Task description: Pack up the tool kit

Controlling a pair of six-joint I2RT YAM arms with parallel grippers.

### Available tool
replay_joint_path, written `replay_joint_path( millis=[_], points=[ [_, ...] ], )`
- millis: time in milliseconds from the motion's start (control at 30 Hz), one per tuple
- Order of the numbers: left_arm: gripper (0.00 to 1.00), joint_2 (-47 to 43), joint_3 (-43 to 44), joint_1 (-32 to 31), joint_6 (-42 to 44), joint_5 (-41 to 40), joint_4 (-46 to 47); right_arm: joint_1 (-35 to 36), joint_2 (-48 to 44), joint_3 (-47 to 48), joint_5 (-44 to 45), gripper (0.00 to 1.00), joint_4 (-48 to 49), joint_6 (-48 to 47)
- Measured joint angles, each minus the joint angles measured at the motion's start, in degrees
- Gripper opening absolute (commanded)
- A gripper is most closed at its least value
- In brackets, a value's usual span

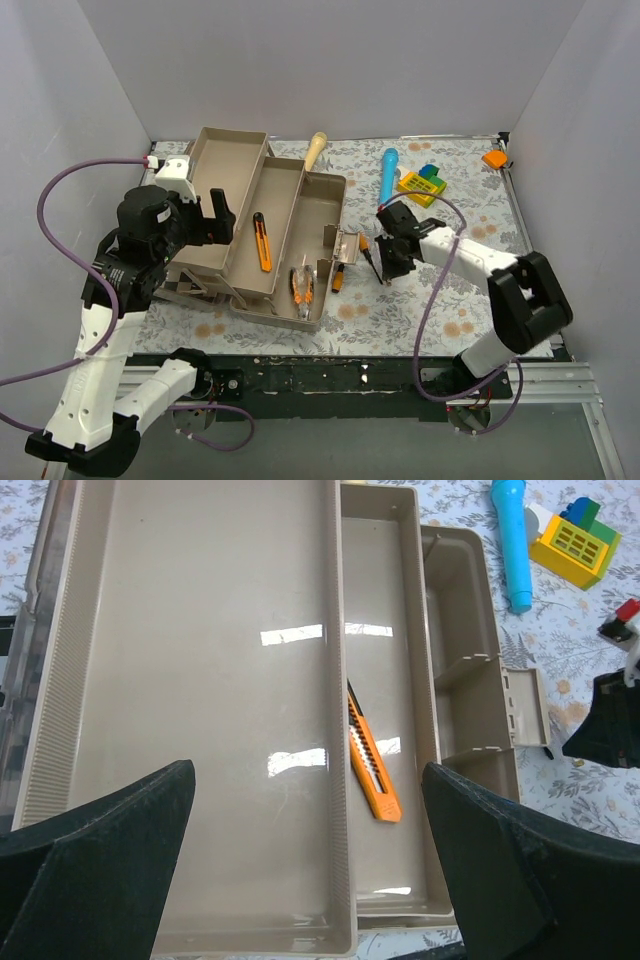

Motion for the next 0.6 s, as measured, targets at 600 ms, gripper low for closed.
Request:
replay_joint_path(
  millis=[600],
  points=[
    [0.98,-0.83,-0.61,0.09,-5.46,14.56,5.22,12.81,-27.02,7.45,-0.96,0.01,-0.74,14.6]
  ],
)
